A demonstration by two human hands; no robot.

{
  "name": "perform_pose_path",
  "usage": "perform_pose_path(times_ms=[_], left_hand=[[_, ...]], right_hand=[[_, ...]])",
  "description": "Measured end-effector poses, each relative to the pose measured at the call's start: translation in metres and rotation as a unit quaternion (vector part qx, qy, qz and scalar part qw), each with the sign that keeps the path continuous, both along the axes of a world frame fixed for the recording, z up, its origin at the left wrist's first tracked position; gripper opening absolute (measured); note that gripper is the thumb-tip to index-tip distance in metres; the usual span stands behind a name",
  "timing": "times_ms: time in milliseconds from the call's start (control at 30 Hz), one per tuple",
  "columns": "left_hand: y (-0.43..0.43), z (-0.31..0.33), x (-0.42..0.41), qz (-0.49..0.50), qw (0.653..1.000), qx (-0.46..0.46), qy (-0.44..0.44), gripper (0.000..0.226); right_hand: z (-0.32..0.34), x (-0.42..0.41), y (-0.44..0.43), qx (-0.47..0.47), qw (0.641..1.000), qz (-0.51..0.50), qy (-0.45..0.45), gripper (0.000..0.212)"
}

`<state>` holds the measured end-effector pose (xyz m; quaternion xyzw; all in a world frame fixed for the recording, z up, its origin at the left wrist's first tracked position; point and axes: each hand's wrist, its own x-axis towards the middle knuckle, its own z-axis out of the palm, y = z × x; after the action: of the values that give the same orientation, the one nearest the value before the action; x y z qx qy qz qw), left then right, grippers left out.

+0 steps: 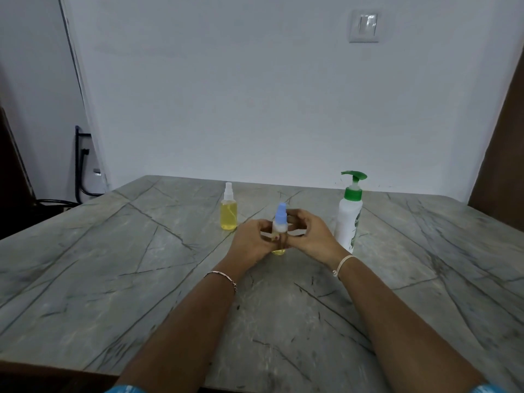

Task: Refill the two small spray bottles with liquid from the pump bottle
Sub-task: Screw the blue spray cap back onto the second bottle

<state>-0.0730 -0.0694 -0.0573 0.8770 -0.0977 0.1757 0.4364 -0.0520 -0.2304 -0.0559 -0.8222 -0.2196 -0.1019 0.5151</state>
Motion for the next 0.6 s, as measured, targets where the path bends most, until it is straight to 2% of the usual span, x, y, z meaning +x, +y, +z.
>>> perform_pose_path(times_ms=[167,400,600], left_hand=[[0.008,-0.001,0.002,0.045,0.999,0.018,-0.02,0.046],[0.013,0.0,0.005,0.034,0.999,-0.036,-0.005,0.046],[0.015,-0.004,0.016,0.037,0.998,-0.052,0.001,0.042]], right_hand=[[-0.002,0.001,0.0,-0.031,0.998,0.019,0.043,0.067],[-0.007,0.003,0.015,-0.064,0.997,-0.046,-0.014,0.065],[-0.005,0.014,0.023,-0.096,0.993,-0.072,-0.016,0.066]])
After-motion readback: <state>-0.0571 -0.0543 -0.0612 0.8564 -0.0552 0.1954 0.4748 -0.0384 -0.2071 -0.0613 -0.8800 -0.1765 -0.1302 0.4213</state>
